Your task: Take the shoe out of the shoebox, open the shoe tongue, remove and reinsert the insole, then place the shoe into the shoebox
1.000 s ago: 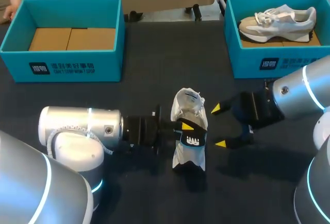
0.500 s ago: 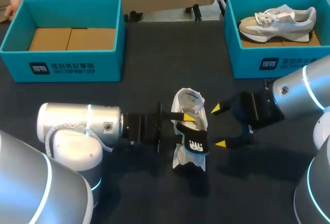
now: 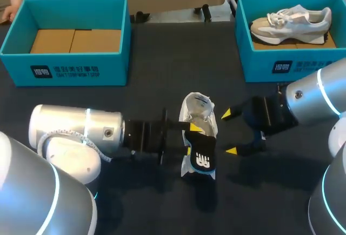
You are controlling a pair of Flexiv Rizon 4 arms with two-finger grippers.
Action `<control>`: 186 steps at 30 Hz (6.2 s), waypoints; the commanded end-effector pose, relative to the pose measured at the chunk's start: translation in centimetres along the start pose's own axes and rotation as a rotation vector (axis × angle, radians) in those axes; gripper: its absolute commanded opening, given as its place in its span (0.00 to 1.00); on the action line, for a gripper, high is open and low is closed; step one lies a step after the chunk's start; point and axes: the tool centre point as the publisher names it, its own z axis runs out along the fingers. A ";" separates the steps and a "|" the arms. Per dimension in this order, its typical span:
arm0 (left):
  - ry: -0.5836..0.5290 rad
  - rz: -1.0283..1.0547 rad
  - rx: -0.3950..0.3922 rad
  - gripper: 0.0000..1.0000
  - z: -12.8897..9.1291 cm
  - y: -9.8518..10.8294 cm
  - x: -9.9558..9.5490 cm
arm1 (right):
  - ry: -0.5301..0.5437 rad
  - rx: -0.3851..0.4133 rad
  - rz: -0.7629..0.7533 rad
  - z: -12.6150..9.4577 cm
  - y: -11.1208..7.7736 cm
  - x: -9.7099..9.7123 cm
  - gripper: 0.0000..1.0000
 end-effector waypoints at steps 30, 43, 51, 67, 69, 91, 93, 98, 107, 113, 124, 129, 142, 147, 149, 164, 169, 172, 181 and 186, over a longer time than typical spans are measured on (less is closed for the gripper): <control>0.020 0.070 -0.087 0.00 1.8 5.2 -0.4 | -0.003 0.000 0.000 0.0 0.0 0.1 1.00; 0.004 0.061 -0.071 0.49 1.1 3.9 0.4 | -0.003 0.000 0.000 0.0 0.0 0.1 1.00; -0.012 0.086 -0.054 0.48 0.3 2.6 0.3 | -0.003 0.000 0.000 0.0 0.0 0.1 1.00; 0.048 0.128 -0.054 0.00 1.4 2.6 0.6 | -0.003 0.000 0.000 0.0 0.0 0.1 1.00; 0.024 0.140 -0.056 0.00 1.5 2.9 0.7 | -0.003 0.000 0.000 0.0 0.0 0.1 1.00; -0.009 0.147 -0.088 0.00 2.0 4.4 0.5 | -0.003 0.000 0.000 0.0 0.0 0.1 1.00; -0.006 0.146 -0.088 0.22 1.6 4.1 0.5 | -0.003 0.000 0.000 0.0 0.0 0.1 1.00; 0.004 0.162 -0.086 0.35 0.8 2.8 0.5 | -0.003 0.000 0.000 0.0 0.0 0.1 1.00; 0.035 0.188 -0.081 0.37 0.4 1.4 0.4 | -0.003 0.000 0.000 0.0 0.0 0.1 1.00; 0.059 0.199 -0.083 0.00 1.2 1.7 1.1 | -0.003 0.000 0.000 0.0 0.0 0.1 1.00; 0.017 0.298 -0.100 0.00 1.6 3.5 0.8 | -0.003 0.000 0.000 0.0 0.0 0.1 1.00; 0.027 0.297 -0.114 0.00 1.8 4.3 0.9 | -0.003 0.000 0.000 0.0 0.0 0.1 1.00; -0.003 0.281 -0.092 0.35 1.3 2.8 0.5 | -0.003 0.000 0.000 0.0 0.0 0.1 1.00; 0.000 0.275 -0.080 0.35 0.8 2.2 1.0 | -0.003 0.000 0.000 0.0 0.0 0.1 1.00; 0.001 0.274 -0.077 0.35 0.6 2.0 1.1 | -0.003 0.000 0.000 0.0 0.0 0.1 1.00; 0.037 0.255 -0.121 0.00 0.5 2.5 1.8 | -0.003 0.000 0.000 0.0 0.0 0.1 1.00; 0.040 0.260 -0.138 0.00 0.7 3.5 1.2 | -0.003 0.000 0.000 0.0 0.0 0.1 1.00; 0.041 0.264 -0.151 0.00 0.9 4.2 0.9 | -0.003 0.000 0.000 0.0 0.0 0.1 1.00; 0.026 0.253 -0.154 0.05 1.1 5.0 0.6 | -0.003 0.000 0.000 0.0 0.0 0.1 1.00; 0.013 0.258 -0.129 0.36 0.7 3.8 0.8 | -0.003 0.000 0.000 0.0 0.0 0.1 1.00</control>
